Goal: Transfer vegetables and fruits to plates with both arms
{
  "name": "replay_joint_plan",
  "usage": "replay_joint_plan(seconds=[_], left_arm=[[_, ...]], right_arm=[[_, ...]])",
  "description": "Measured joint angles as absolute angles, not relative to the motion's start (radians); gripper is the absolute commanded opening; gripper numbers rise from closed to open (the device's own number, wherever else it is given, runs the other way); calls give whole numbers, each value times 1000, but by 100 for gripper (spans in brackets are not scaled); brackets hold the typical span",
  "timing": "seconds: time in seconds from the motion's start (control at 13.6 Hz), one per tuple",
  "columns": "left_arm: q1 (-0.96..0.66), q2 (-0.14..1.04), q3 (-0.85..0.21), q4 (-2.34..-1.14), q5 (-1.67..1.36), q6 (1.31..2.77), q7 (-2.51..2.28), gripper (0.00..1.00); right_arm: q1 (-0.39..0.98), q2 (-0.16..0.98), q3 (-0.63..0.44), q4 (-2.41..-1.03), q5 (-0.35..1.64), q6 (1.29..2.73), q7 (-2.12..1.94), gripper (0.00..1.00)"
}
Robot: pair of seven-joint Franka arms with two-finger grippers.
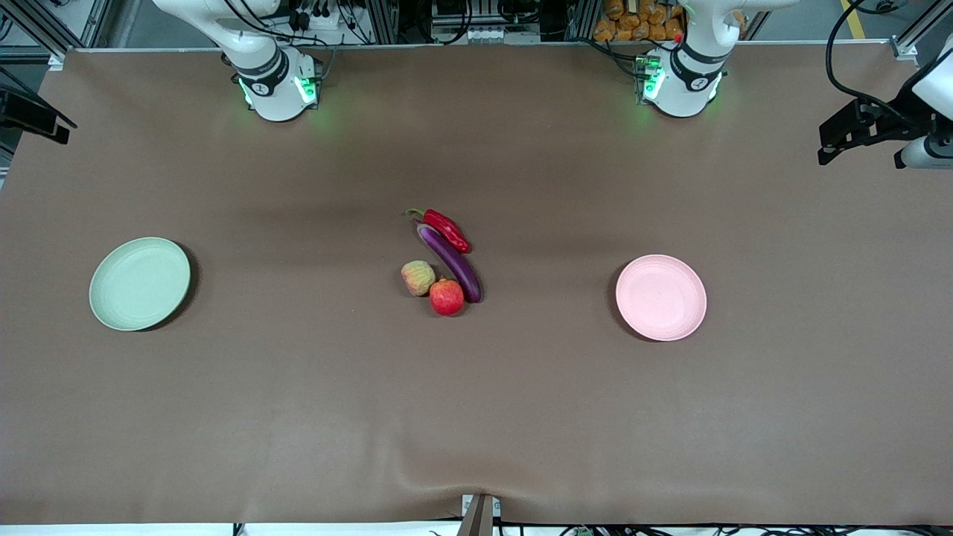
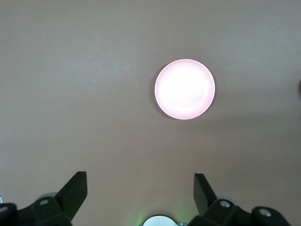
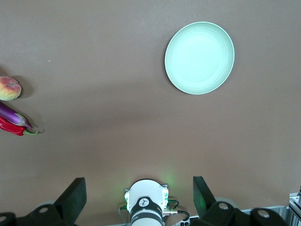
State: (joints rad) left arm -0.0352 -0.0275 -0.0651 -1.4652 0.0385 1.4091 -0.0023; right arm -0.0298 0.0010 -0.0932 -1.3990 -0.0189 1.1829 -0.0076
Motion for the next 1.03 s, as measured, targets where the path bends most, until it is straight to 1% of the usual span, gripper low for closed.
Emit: replay_joint_plan(seconds=[0.44, 0.66, 0.88, 1.03], left_arm=[[-32, -27, -64, -1465, 38, 1408, -2, 100], [-40, 0, -74, -1464, 18, 1408, -76, 100], [-122, 87, -115, -1463, -7, 1428, -293, 100], [-220, 174, -133, -1451, -7, 1495, -454, 100]], right_arm=[[-30, 2, -93, -1399, -18, 1183, -8, 100], [-30, 2, -93, -1399, -17, 1183, -8, 100], [-31, 2, -93, -1400, -17, 1183, -8, 100], [-31, 2, -93, -1400, -17, 1182, -8, 100]])
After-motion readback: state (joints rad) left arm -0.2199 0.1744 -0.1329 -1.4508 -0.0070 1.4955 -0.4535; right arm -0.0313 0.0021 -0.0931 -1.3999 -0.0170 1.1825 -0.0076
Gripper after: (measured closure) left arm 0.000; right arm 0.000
